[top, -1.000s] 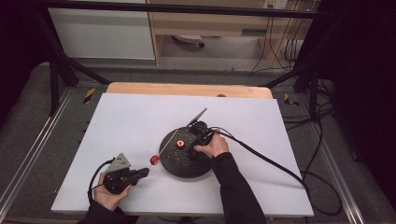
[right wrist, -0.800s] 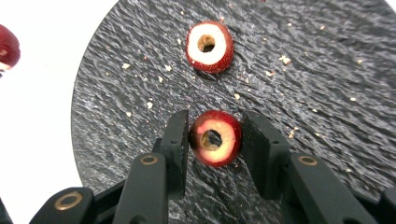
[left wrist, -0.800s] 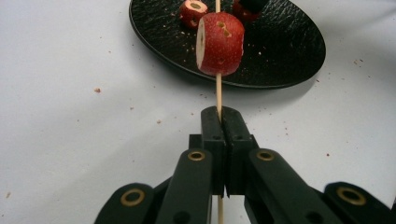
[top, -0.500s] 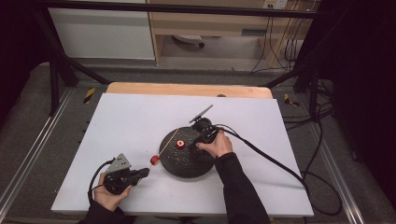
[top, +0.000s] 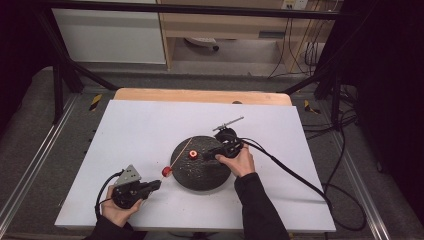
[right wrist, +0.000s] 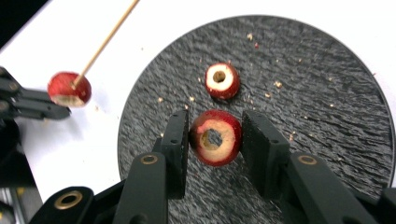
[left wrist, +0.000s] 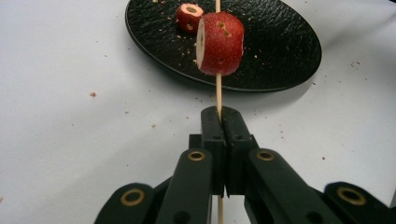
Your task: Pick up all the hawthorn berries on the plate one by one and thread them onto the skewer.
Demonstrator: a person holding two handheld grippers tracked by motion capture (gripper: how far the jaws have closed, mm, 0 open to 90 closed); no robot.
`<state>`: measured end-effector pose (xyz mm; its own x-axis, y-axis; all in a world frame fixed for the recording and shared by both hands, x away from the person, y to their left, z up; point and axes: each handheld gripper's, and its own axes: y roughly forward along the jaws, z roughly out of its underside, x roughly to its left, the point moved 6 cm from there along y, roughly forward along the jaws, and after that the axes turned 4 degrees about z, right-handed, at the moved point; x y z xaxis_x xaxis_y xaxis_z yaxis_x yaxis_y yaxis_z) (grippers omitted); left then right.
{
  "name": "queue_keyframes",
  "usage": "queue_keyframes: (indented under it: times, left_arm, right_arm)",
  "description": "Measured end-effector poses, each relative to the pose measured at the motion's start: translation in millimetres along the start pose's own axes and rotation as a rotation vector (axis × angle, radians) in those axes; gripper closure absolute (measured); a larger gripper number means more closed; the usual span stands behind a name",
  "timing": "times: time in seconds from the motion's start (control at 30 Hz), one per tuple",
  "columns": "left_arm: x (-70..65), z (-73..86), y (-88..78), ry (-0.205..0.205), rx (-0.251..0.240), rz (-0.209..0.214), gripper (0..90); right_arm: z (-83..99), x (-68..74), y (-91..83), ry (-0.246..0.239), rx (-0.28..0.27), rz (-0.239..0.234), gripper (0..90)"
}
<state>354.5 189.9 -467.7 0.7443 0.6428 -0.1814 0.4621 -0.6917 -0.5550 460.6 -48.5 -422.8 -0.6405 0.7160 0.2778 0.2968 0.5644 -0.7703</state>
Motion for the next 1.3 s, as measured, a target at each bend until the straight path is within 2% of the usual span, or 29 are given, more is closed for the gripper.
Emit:
queue_keyframes:
  times: [0.03,0.07,0.1,0.13,0.2,0.23,0.27,0.33,0.37,0.4,0.47,0.5,0.6,0.63,0.67,0.87,0.9,0.93,1.03,1.1,1.13,1.23,1.3]
  left_arm:
    - [0.0,0.0,0.0,0.000,0.000,0.000,89.0]
    - [-0.2,-0.2,0.0,0.000,-0.002,0.000,89.0]
    - [-0.5,-0.5,0.1,-0.001,-0.003,0.001,89.0]
    - [-0.8,-0.9,0.1,-0.004,-0.005,-0.001,89.0]
    - [-1.2,-1.1,0.4,-0.004,-0.006,-0.003,89.0]
    - [-1.2,-1.1,0.4,-0.004,-0.006,-0.003,89.0]
    - [-2.1,-1.3,1.0,-0.005,-0.008,0.000,89.0]
    - [-2.9,-1.5,1.3,-0.005,-0.008,0.000,89.0]
    - [-2.9,-1.5,1.3,-0.005,-0.008,0.000,89.0]
    - [-4.0,-2.0,1.9,-0.004,-0.011,0.000,89.0]
    - [-4.7,-2.4,2.2,-0.005,-0.012,-0.001,89.0]
    - [-4.7,-2.4,2.2,-0.005,-0.012,-0.001,89.0]
    - [-6.0,-3.4,2.9,-0.012,-0.018,-0.006,89.0]
    - [-6.0,-3.4,2.9,-0.012,-0.018,-0.006,89.0]
    - [-7.3,-3.7,3.5,-0.011,-0.020,-0.007,89.0]
    - [-9.7,-4.7,5.6,-0.011,-0.025,-0.012,89.0]
    - [-9.7,-4.7,5.6,-0.011,-0.025,-0.012,89.0]
    - [-10.1,-5.1,6.2,-0.014,-0.027,-0.012,89.0]
    - [-10.4,-5.2,6.7,-0.012,-0.026,-0.013,89.0]
    - [-11.1,-5.4,7.3,-0.013,-0.028,-0.013,89.0]
    - [-11.9,-5.9,8.1,-0.012,-0.030,-0.014,89.0]
    - [-12.7,-6.1,8.6,-0.009,-0.029,-0.012,89.0]
    - [-13.6,-6.3,9.1,-0.007,-0.032,-0.012,89.0]
  right_arm:
    - [0.0,0.0,0.0,0.000,0.000,0.000,63.3]
    - [2.0,-0.2,-1.8,0.019,-0.046,-0.015,63.3]
    - [2.0,-0.2,-1.8,0.019,-0.046,-0.015,63.3]
    - [3.8,-0.9,-3.5,0.033,-0.094,-0.023,63.3]
    - [5.9,-0.7,-5.7,0.051,-0.143,-0.041,63.3]
    - [5.9,-0.7,-5.7,0.051,-0.143,-0.041,63.3]
    - [8.5,-0.8,-8.1,0.069,-0.184,-0.046,63.3]
    - [10.3,-1.2,-10.4,0.087,-0.224,-0.058,63.3]
    - [10.3,-1.2,-10.4,0.087,-0.224,-0.058,63.3]
    - [12.5,-2.1,-13.3,0.105,-0.267,-0.068,63.3]
    - [14.8,-3.3,-16.2,0.127,-0.307,-0.080,63.4]
    - [14.8,-3.3,-16.2,0.127,-0.307,-0.080,63.4]
    - [20.7,-6.8,-20.6,0.171,-0.386,-0.106,63.4]
    - [20.7,-6.8,-20.6,0.171,-0.386,-0.106,63.4]
    - [23.9,-8.2,-21.6,0.195,-0.428,-0.114,63.4]
    - [29.1,-9.3,-22.4,0.248,-0.549,-0.123,63.3]
    - [29.1,-9.3,-22.4,0.248,-0.549,-0.123,63.3]
    - [29.7,-9.3,-23.3,0.260,-0.587,-0.117,63.3]
    - [29.7,-8.9,-23.5,0.279,-0.636,-0.125,63.4]
    - [29.4,-8.6,-23.9,0.287,-0.647,-0.123,63.3]
    - [27.7,-8.3,-24.7,0.295,-0.677,-0.125,63.4]
    - [25.1,-8.0,-27.5,0.311,-0.723,-0.125,63.4]
    - [23.6,-7.6,-28.7,0.319,-0.742,-0.139,63.4]
